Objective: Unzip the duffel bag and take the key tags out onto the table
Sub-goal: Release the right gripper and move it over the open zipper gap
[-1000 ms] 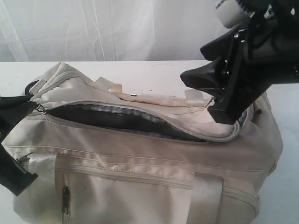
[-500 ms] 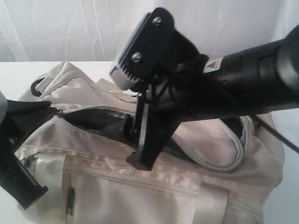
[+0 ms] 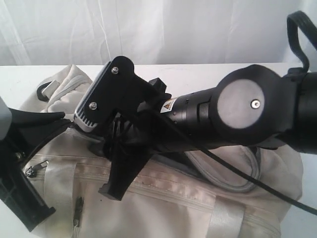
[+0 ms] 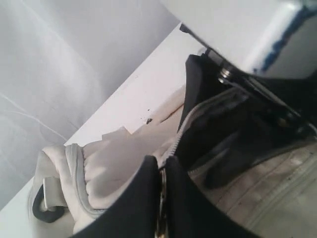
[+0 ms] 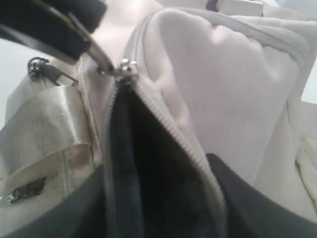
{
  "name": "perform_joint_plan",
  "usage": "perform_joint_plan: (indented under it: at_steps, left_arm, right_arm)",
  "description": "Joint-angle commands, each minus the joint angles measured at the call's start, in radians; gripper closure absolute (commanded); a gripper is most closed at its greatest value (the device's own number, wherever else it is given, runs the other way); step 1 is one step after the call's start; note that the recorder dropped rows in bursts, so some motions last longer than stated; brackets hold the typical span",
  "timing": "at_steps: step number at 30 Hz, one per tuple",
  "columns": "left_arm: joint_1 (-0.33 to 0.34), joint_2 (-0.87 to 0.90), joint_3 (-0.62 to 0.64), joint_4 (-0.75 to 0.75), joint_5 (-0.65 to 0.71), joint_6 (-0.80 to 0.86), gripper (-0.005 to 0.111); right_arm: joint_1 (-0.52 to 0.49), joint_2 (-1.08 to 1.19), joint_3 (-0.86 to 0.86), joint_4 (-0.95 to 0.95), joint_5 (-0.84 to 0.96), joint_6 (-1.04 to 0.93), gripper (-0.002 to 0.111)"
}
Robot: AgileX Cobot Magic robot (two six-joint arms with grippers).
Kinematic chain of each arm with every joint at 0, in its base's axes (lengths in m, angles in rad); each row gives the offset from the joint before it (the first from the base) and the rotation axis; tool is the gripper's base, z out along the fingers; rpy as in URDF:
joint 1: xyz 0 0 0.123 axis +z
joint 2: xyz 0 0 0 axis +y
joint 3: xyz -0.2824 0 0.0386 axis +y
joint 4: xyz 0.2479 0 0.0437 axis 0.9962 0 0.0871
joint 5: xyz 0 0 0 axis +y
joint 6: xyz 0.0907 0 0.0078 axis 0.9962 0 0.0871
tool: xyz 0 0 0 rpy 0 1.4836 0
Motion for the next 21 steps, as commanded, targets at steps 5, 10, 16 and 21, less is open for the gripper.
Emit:
perform_joint_plan:
  at_steps: [5, 10, 16, 21]
  left_arm:
    - [0.000, -0.018, -0.018, -0.017, -0.102, 0.161, 0.107]
    - [0.000, -0.018, -0.018, -0.019, -0.110, 0.159, 0.107]
    - [0.000, -0.018, -0.015, -0.019, -0.125, 0.147, 0.107]
    - [0.000, -0.018, -0.015, -0.019, -0.238, 0.147, 0.107]
  right_arm:
    - [-0.005, -0.003, 0.002, -0.004, -0.032, -0.013, 0.108]
    - [-0.013, -0.003, 0.002, -0.045, 0.002, -0.013, 0.108]
    - [-0.085, -0.007, 0.002, -0.173, 0.070, 0.082, 0.108]
    - [-0.133, -0.037, 0.002, -0.283, 0.131, 0.160, 0.108]
